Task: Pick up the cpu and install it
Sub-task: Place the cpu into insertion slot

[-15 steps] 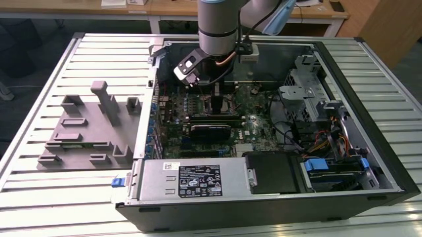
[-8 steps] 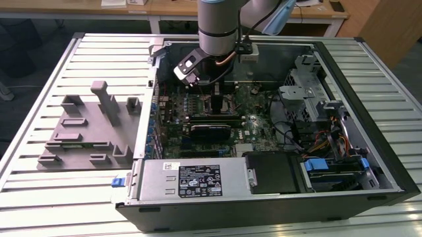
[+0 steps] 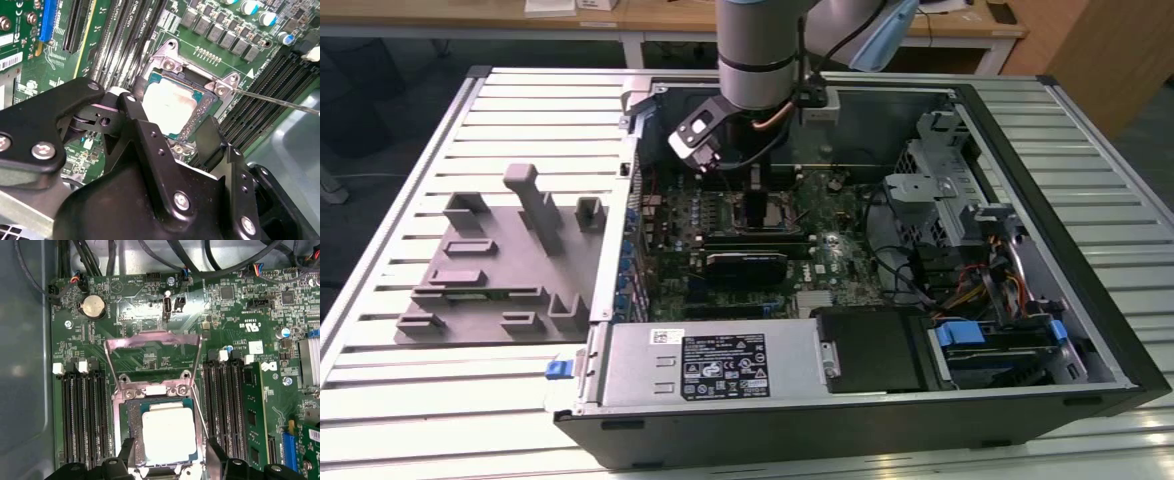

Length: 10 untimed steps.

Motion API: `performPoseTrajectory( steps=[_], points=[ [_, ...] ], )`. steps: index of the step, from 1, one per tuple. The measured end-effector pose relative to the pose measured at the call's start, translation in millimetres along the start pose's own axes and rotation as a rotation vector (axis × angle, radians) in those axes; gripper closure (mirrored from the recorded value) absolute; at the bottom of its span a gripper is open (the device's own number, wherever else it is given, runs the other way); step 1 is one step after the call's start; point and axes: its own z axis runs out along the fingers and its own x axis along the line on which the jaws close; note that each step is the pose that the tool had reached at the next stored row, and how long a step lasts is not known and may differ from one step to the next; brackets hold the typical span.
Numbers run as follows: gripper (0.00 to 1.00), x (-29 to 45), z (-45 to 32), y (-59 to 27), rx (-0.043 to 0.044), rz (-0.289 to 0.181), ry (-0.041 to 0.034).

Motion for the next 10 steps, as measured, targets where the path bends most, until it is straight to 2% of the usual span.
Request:
performPoseTrajectory(
  steps=[6, 10],
  points=[
    [0.34, 1.6, -0.3, -4.2, 0.0001, 0.004, 0.0001],
    [0.34, 2.9, -0.4, -4.4, 0.0006, 0.004, 0.0039]
  ],
)
